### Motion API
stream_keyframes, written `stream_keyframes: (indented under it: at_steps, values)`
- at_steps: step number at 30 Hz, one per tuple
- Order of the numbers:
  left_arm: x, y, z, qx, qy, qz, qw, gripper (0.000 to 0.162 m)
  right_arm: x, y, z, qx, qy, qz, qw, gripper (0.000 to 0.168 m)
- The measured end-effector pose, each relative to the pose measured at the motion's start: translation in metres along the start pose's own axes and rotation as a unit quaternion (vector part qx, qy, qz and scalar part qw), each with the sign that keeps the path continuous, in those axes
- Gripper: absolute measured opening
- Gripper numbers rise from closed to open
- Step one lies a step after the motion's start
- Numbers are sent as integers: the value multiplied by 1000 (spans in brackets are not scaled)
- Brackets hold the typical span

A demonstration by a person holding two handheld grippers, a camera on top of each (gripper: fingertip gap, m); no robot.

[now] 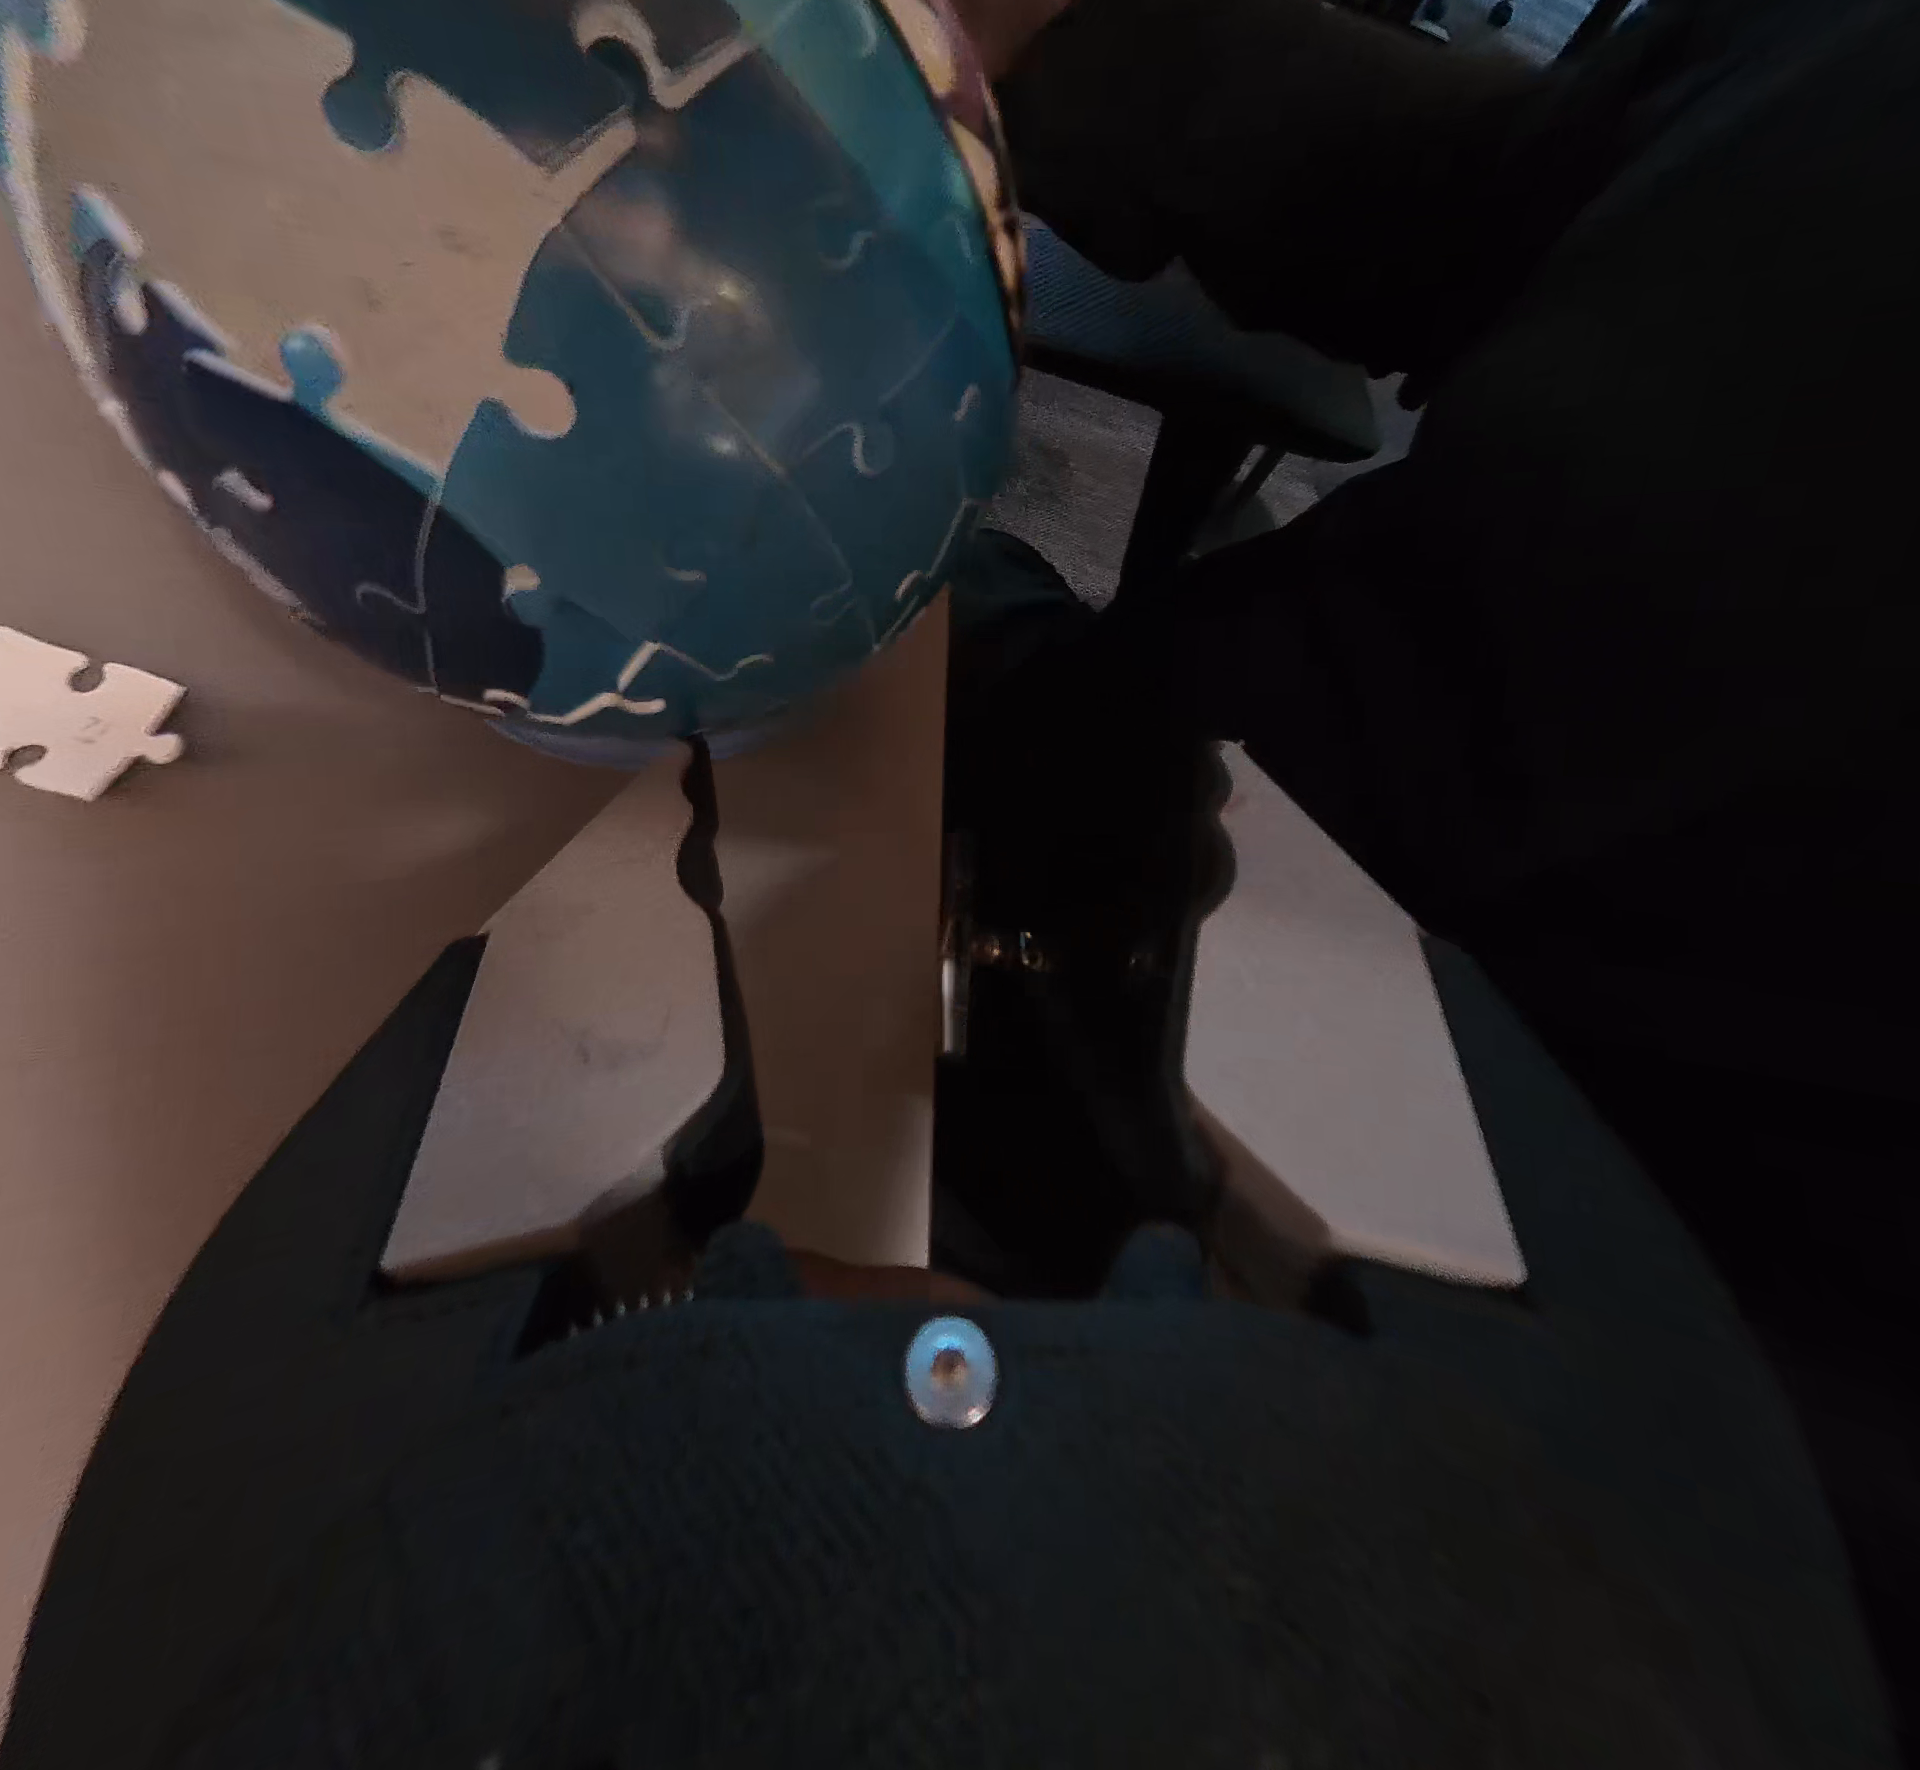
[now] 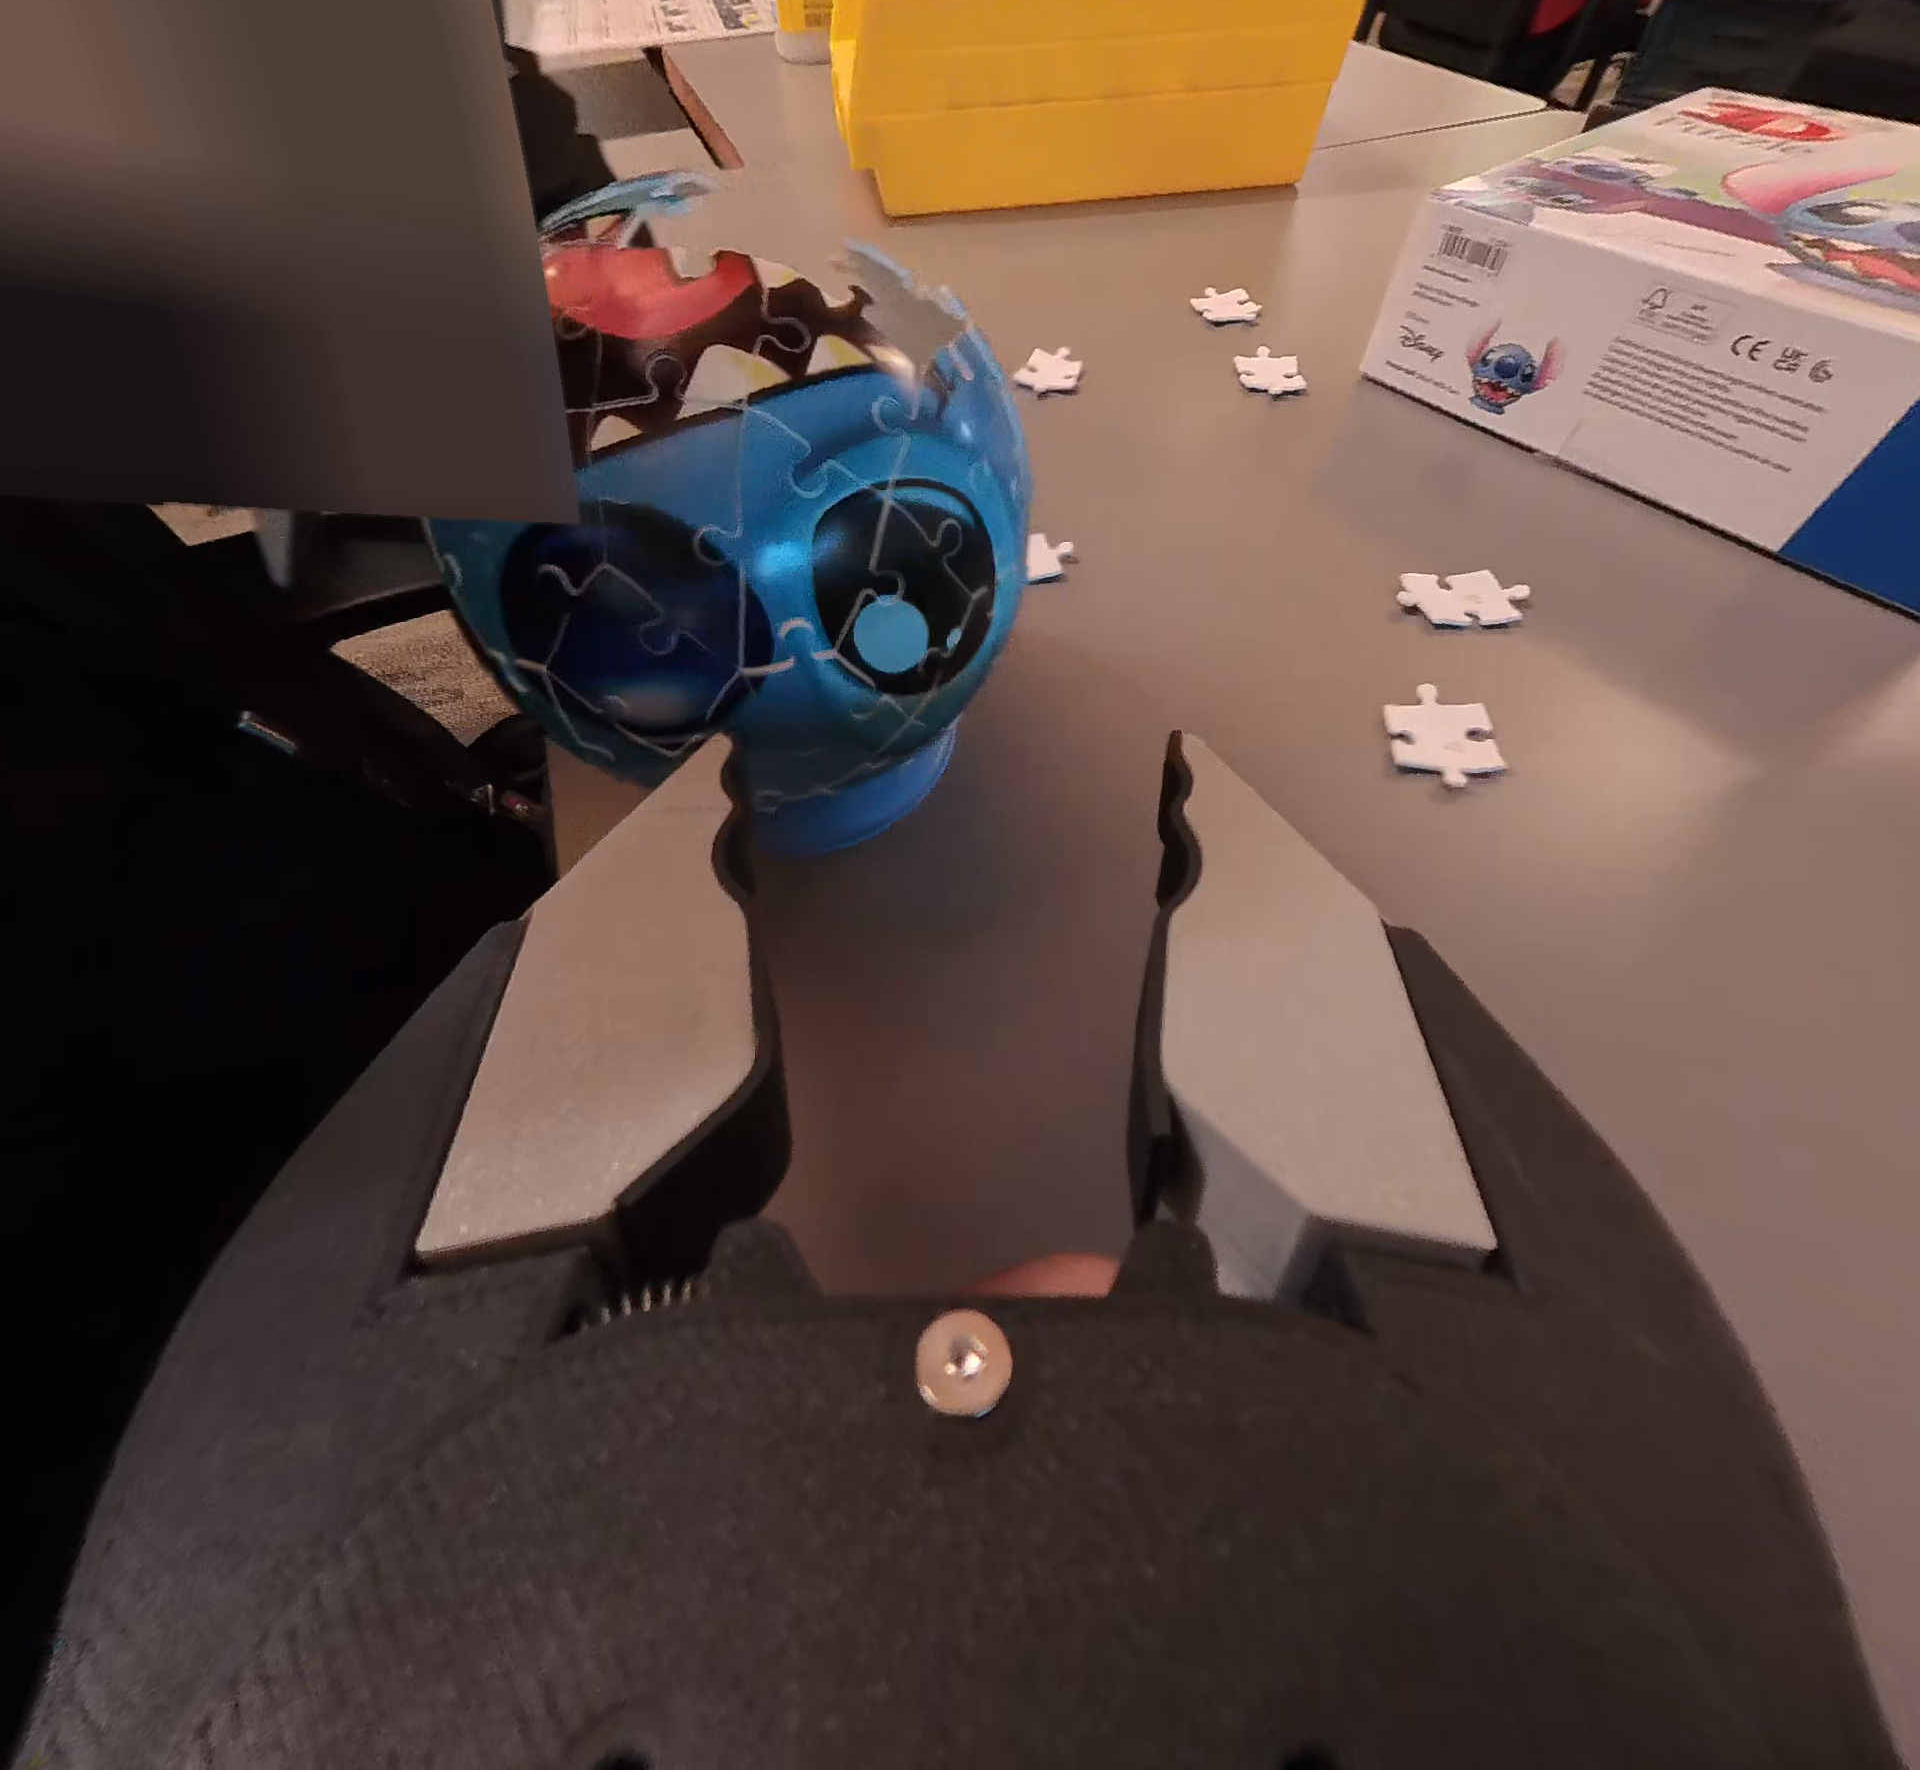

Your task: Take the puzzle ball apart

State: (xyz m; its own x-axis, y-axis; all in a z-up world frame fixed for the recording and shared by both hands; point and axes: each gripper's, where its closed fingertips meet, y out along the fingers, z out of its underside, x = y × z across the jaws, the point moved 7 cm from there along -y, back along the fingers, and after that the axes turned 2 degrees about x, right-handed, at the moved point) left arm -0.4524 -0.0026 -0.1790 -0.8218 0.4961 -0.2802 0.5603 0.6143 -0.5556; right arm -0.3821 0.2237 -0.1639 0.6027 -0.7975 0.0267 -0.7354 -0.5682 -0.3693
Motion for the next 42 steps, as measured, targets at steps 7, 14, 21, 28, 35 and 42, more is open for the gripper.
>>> stream_keyframes:
  at_steps: [7,14,21,28,35,42]
  values:
    - [-16,11,-4,-5,-2,20,1000,88,-30,12,-9,8,-5,4,1000,68]
    - [-28,15,-16,-55,-17,50,997,87,-54,28,-16,22,5,13,1000,68]
    - [-8,-29,1,-53,3,-73,996,90,-33,-1,-19,-2,-4,24,1000,69]
    - [51,-41,25,8,48,-209,977,114,19,-8,-22,0,-63,-35,997,83]
    - [69,-16,7,39,116,-198,972,114,44,14,-31,36,-161,19,986,101]
    - [67,3,-5,40,147,-179,972,113,59,25,-41,36,-234,41,971,96]
